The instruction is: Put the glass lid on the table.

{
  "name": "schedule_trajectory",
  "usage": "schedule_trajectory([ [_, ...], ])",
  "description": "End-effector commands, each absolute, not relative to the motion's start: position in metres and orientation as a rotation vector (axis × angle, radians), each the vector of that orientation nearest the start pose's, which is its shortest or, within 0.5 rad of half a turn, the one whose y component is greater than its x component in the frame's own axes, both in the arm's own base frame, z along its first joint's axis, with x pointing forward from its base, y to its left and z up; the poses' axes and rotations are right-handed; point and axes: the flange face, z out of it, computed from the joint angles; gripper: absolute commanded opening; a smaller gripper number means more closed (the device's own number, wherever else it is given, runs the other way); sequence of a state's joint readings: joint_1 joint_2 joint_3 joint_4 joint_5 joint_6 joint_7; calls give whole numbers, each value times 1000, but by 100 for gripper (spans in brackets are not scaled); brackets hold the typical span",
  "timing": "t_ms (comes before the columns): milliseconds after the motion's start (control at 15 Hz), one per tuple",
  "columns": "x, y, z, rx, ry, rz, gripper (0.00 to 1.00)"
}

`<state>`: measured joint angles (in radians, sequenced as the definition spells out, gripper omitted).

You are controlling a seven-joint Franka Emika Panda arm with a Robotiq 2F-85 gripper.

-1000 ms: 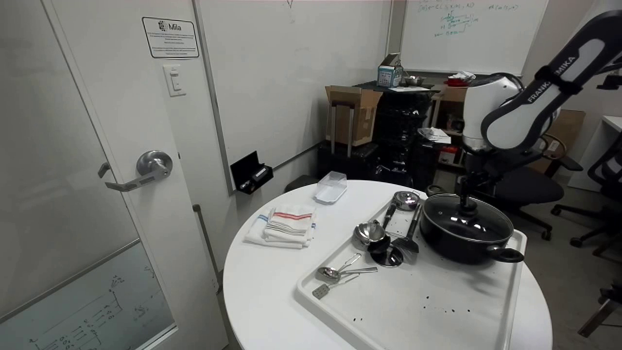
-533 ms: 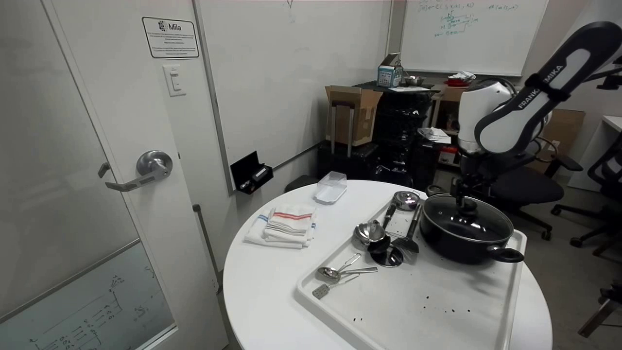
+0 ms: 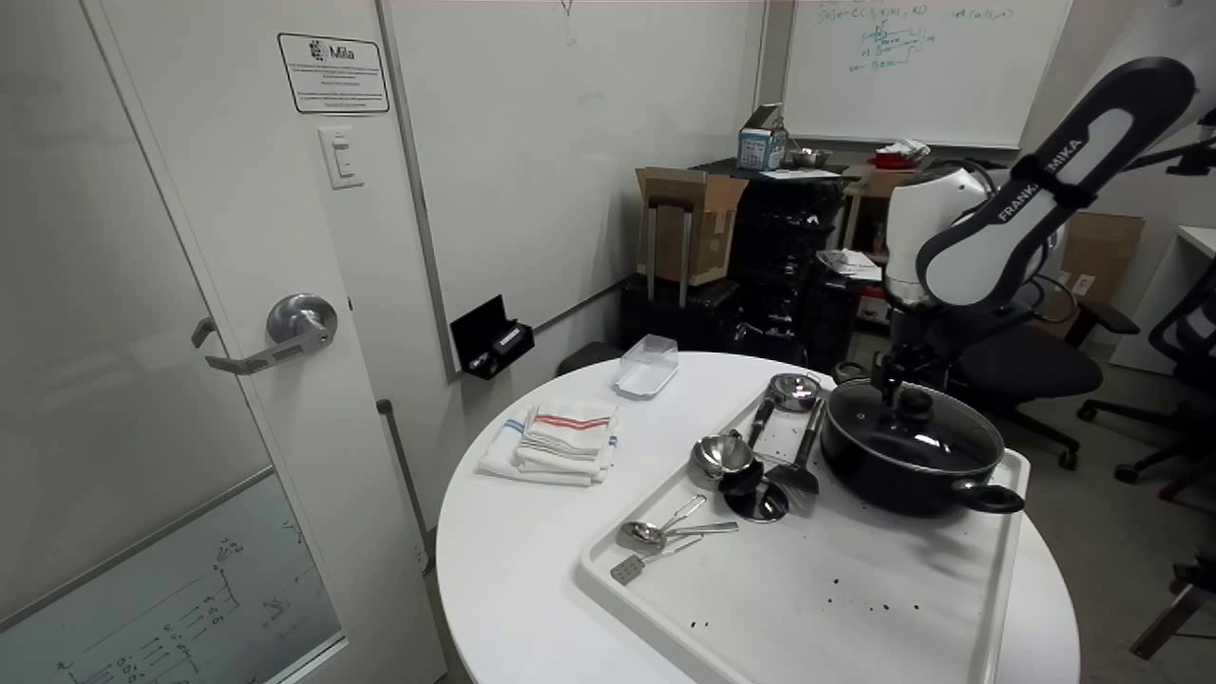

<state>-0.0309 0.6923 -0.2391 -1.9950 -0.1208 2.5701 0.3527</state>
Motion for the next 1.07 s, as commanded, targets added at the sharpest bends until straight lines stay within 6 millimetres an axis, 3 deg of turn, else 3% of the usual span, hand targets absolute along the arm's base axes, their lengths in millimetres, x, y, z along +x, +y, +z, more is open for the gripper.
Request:
schedule_trajectory([
  [0,574,-158,103,-3245,752,147,75],
  [67,574,-158,103,-3246,747,148,74],
  [400,575,-157,103,-3246,730,152,36],
  [533,573,-158,105,-3245,723,166,26],
  [1000,572,-155,127,-3226,666,150,26],
])
